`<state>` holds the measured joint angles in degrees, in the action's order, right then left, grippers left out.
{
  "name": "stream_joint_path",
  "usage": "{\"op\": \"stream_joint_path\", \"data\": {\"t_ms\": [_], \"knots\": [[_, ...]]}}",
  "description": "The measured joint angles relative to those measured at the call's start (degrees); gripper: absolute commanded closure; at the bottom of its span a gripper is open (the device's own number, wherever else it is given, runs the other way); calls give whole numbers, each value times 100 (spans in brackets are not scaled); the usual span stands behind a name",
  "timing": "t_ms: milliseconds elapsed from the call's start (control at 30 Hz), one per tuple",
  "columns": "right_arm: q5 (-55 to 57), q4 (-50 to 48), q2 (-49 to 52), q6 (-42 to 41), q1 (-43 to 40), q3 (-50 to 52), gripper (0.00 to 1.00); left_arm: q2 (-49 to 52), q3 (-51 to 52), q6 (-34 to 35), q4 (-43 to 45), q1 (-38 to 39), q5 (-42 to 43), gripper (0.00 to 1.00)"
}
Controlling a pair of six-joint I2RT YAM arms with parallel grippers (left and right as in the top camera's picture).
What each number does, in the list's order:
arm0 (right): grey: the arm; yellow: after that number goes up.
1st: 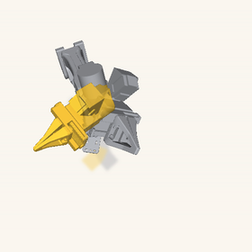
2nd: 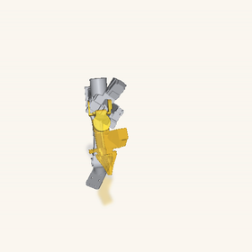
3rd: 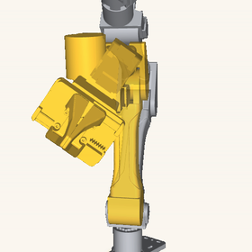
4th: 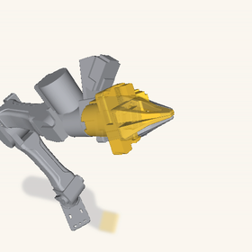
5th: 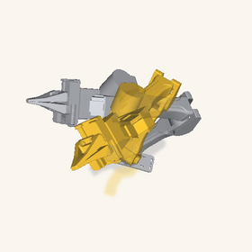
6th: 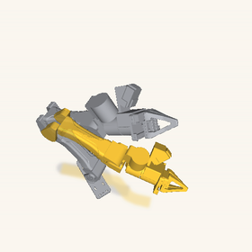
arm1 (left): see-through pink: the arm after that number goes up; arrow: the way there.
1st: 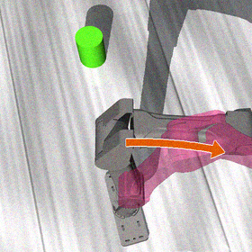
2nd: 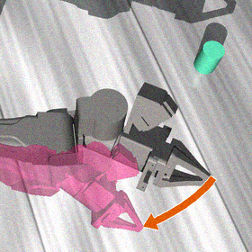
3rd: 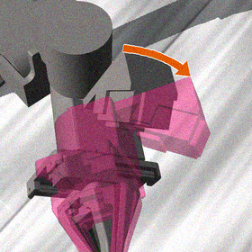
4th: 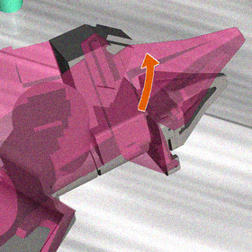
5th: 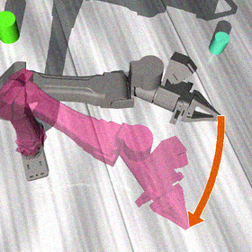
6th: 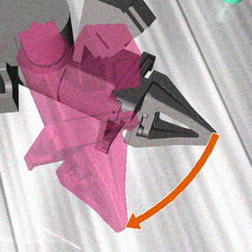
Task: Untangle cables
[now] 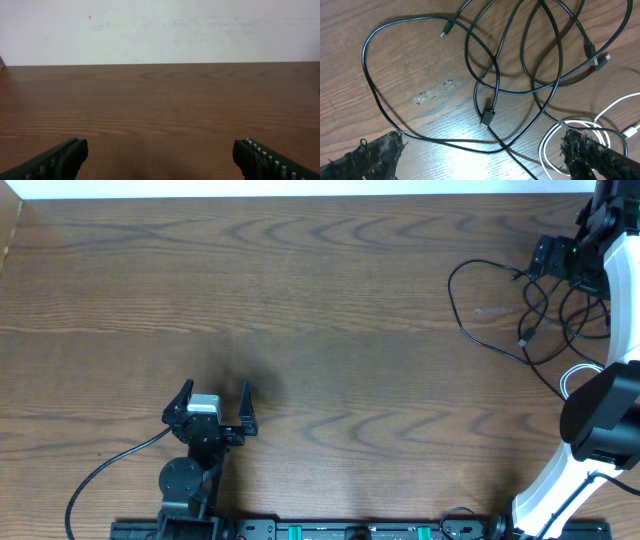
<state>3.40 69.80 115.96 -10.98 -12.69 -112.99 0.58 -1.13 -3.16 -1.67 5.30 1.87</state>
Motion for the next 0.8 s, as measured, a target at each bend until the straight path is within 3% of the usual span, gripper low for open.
{"op": "stream_joint_path", "data": {"t_ms": [800], "knots": [[0, 0, 0, -2, 0, 0, 1, 0, 0, -13, -7, 0, 83, 2]]}}
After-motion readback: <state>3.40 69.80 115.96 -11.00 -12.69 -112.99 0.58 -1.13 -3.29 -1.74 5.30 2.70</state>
